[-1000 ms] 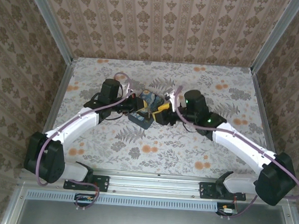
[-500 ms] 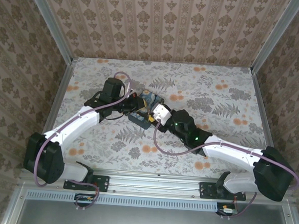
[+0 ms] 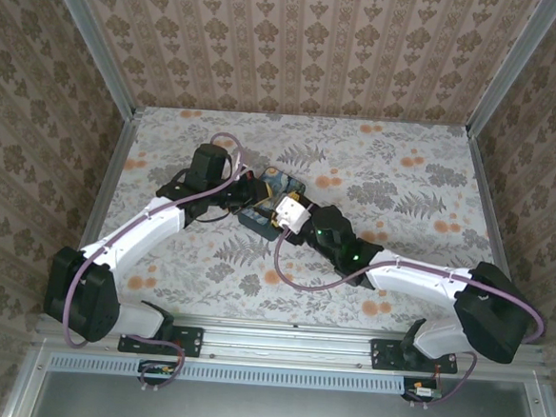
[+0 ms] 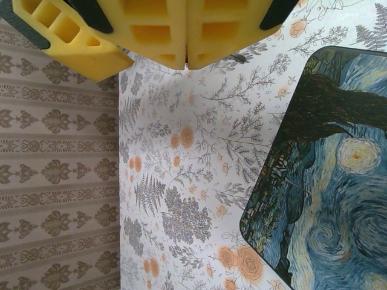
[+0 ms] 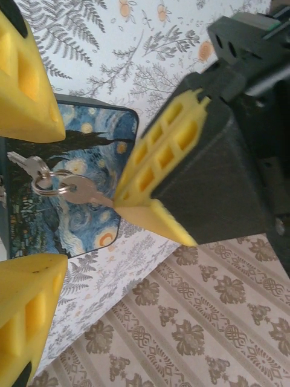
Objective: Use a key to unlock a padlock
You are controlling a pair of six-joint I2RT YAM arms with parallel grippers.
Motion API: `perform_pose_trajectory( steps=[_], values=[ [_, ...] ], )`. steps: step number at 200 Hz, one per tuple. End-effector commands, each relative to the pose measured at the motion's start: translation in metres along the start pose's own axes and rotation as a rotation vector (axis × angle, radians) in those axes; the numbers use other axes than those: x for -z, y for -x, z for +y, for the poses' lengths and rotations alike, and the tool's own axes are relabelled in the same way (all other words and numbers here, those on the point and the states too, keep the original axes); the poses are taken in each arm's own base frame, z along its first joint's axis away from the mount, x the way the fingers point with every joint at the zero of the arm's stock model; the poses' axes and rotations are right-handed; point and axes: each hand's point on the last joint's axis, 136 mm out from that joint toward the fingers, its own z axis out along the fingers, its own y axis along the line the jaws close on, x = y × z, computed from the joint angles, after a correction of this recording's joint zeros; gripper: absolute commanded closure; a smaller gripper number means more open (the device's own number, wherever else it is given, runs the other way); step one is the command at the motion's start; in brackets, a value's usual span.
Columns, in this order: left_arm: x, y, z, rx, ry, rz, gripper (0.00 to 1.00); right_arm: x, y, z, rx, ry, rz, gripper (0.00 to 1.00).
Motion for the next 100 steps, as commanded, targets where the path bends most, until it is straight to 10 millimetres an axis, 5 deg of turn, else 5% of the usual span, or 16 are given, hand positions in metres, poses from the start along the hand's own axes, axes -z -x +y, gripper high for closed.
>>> perform_pose_trajectory(
  steps=[1,71,100],
  values=[
    [0.006,0.004,-0.014,-0.003,-0.033,-0.016,1.0,-0.005,0.019,-0.008,0.001,-0.033,-0.041,0.48],
    [0.005,0.005,-0.014,0.002,-0.043,-0.016,1.0,-0.013,0.017,0.0,0.004,-0.014,-0.03,0.51],
    [0.006,0.005,-0.015,0.006,-0.047,-0.02,1.0,-0.017,0.013,-0.001,0.012,-0.026,-0.015,0.6]
  ],
)
